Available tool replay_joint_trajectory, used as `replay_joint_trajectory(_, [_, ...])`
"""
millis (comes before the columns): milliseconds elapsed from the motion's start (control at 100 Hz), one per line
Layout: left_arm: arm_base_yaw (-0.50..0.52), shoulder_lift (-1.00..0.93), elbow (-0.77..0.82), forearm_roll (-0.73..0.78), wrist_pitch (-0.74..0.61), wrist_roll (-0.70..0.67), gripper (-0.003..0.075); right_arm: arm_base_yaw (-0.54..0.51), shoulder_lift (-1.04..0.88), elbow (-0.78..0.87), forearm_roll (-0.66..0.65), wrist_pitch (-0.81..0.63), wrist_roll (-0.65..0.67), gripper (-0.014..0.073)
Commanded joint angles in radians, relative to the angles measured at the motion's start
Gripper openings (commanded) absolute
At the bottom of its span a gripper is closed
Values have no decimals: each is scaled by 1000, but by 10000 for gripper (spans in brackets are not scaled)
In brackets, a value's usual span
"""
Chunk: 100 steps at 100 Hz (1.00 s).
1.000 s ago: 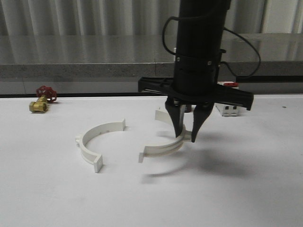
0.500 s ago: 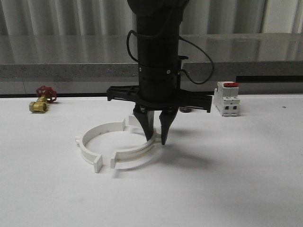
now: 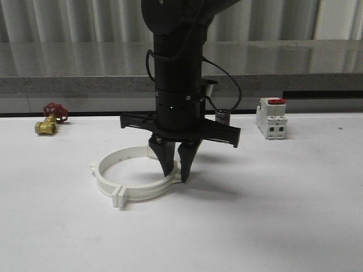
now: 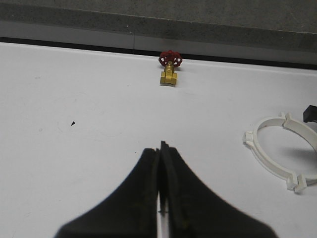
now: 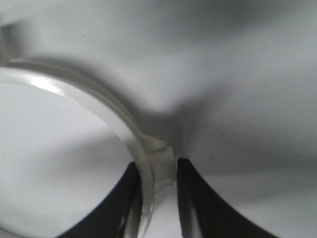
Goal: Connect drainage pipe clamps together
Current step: 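Open the right gripper and lift it away from the ring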
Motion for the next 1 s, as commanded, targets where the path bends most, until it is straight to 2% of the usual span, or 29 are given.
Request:
replay_joint_trajectory(0, [1, 8, -27, -5, -84, 0, -21, 3, -51, -28, -3, -2, 30, 8])
replay_joint_trajectory(120, [1, 8, -27, -5, -84, 0, -21, 3, -51, -28, -15, -21, 31, 56])
replay_joint_trajectory(290, [1, 8, -27, -5, -84, 0, -21, 3, -53, -28, -15, -58, 32, 301])
replay_joint_trajectory(390, [1, 8, -27, -5, -84, 0, -21, 3, -60, -28, -17, -68, 31, 374])
replay_joint_trajectory(550, [1, 8, -27, -5, -84, 0, -21, 3, -114, -28, -84, -44, 10, 375])
replay_joint_trajectory(650, [1, 8, -27, -5, -84, 0, -21, 3, -163, -28, -125, -35, -90, 375])
replay_joint_trajectory(820, [1, 8, -27, -5, -84, 0, -21, 3, -248, -25, -114, -2, -454, 340])
replay_joint_trajectory(990, [1, 8, -27, -5, -84, 0, -21, -10, -302, -20, -79, 99, -819, 151])
